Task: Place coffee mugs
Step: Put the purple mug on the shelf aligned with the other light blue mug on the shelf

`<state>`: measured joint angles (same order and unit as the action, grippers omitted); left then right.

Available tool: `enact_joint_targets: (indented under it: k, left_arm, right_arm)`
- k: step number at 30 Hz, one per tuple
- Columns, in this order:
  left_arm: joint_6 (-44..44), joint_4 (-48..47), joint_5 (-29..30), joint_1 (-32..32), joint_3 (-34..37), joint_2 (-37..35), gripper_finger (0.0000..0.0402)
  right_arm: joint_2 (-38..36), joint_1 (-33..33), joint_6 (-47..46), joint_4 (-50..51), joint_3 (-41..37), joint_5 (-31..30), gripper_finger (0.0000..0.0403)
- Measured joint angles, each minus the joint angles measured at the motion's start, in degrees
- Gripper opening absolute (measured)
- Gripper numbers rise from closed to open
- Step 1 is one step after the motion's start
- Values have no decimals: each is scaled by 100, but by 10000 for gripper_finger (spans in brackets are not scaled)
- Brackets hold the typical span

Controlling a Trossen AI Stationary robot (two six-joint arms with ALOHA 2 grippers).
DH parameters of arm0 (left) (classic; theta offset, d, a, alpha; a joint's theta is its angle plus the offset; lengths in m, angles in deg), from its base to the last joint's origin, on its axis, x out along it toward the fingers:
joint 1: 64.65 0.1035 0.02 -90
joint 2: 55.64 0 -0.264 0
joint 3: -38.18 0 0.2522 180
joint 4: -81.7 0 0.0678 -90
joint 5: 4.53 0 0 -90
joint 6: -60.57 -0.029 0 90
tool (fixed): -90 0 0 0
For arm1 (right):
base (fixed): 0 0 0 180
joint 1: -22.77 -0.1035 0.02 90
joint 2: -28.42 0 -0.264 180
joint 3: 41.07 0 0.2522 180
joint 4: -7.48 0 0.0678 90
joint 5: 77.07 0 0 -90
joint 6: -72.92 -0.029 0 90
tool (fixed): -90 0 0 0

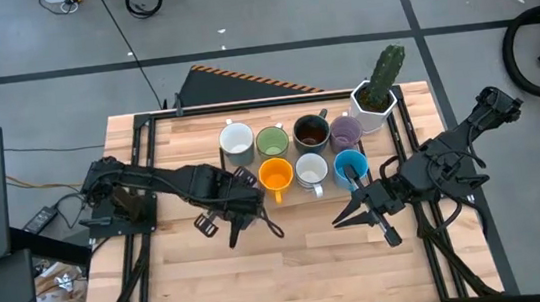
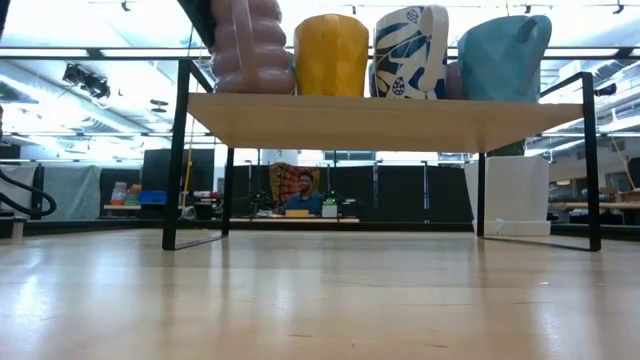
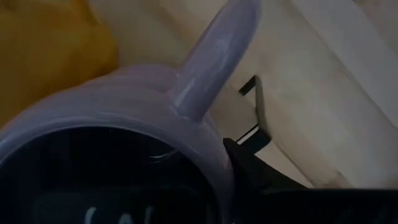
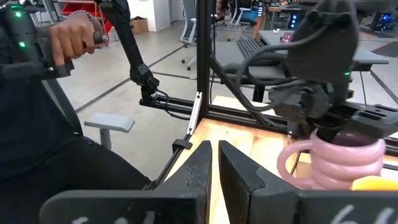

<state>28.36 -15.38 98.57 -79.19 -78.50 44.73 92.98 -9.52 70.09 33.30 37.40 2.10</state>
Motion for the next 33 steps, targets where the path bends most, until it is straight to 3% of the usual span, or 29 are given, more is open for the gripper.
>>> enact_joint_targets:
  k: [18, 33]
  left_arm:
    - [-511, -37, -23, 351, 0, 0, 48]
    - [-503, -25, 373, 349, 0, -24, 150]
  right_arm:
    - [0, 0, 0, 2, 0, 9, 34]
    - [0, -1, 22, 2, 0, 9, 34]
